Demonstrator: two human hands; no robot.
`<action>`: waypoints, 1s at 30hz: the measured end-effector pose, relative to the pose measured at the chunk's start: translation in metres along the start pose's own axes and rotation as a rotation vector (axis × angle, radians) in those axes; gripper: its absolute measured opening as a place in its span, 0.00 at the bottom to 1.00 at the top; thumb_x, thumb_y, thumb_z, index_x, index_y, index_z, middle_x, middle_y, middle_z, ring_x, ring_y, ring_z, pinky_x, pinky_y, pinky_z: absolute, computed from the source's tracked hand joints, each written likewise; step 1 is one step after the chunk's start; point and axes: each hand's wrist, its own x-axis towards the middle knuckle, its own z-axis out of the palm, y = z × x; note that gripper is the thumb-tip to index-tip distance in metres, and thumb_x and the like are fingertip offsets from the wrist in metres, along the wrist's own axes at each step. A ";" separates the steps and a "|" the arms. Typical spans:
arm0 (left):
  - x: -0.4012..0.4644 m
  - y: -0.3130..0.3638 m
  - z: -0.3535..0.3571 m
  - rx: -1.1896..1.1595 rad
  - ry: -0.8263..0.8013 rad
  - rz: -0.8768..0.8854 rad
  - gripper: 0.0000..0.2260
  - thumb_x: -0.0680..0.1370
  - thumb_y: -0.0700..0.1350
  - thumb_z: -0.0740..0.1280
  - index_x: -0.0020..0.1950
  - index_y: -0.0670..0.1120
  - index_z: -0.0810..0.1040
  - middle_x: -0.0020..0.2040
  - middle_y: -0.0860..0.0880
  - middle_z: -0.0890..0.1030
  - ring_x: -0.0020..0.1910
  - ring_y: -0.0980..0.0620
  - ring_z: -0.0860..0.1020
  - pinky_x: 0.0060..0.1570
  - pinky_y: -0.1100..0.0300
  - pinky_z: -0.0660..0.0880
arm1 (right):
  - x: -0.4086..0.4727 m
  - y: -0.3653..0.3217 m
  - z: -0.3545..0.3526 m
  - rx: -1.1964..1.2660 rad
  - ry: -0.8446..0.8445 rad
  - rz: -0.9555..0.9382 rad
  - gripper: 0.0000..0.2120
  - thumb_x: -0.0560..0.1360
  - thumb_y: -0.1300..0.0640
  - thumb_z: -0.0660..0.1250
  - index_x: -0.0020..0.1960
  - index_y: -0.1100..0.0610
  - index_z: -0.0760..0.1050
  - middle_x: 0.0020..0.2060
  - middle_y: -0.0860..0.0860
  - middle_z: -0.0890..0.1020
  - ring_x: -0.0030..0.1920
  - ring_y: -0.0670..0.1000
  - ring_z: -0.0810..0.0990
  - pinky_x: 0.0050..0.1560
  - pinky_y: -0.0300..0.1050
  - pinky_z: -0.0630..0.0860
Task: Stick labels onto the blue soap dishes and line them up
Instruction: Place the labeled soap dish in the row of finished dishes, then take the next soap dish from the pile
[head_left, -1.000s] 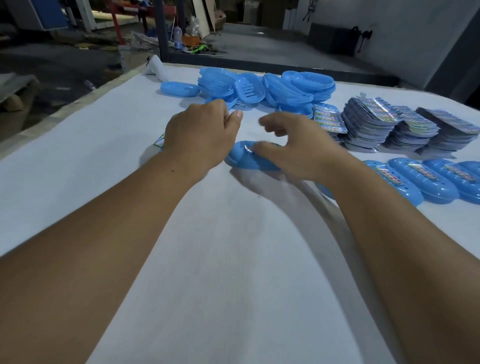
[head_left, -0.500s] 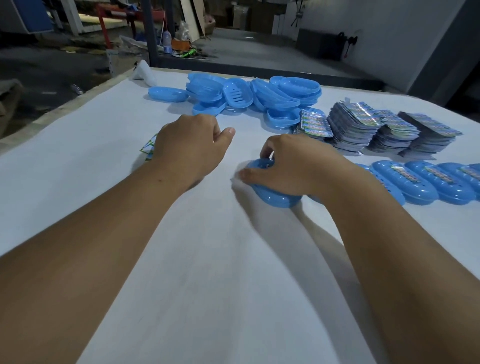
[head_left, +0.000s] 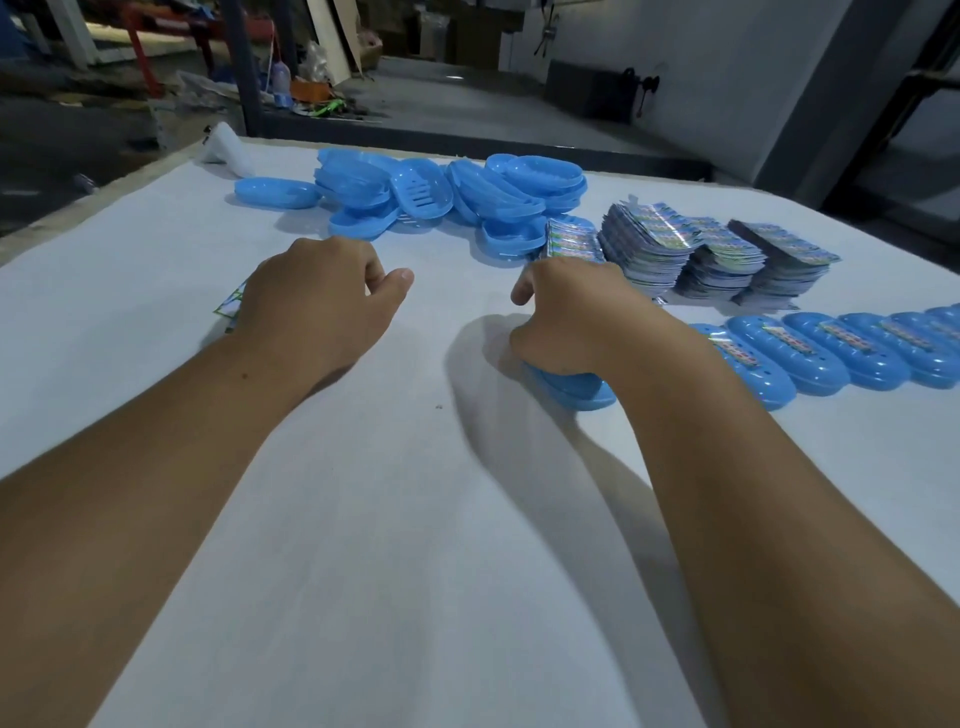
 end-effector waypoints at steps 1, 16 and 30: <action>0.000 0.000 0.000 0.001 -0.004 -0.001 0.18 0.80 0.64 0.60 0.41 0.52 0.76 0.38 0.49 0.79 0.39 0.47 0.76 0.41 0.53 0.71 | 0.000 0.001 -0.001 0.003 0.000 0.007 0.19 0.73 0.56 0.66 0.63 0.53 0.76 0.56 0.53 0.78 0.61 0.61 0.71 0.51 0.50 0.71; 0.003 -0.002 0.002 0.032 -0.086 -0.016 0.13 0.79 0.62 0.62 0.43 0.55 0.75 0.42 0.51 0.79 0.41 0.49 0.76 0.43 0.55 0.71 | 0.005 -0.001 0.008 0.083 0.057 -0.004 0.18 0.72 0.56 0.68 0.62 0.56 0.79 0.55 0.53 0.82 0.58 0.59 0.77 0.60 0.54 0.78; 0.052 0.066 0.042 -0.105 -0.178 0.149 0.16 0.80 0.41 0.64 0.69 0.46 0.75 0.67 0.46 0.76 0.64 0.44 0.75 0.62 0.48 0.74 | 0.010 -0.006 0.017 0.133 0.049 -0.083 0.16 0.74 0.47 0.70 0.61 0.49 0.80 0.55 0.52 0.83 0.57 0.57 0.80 0.59 0.53 0.78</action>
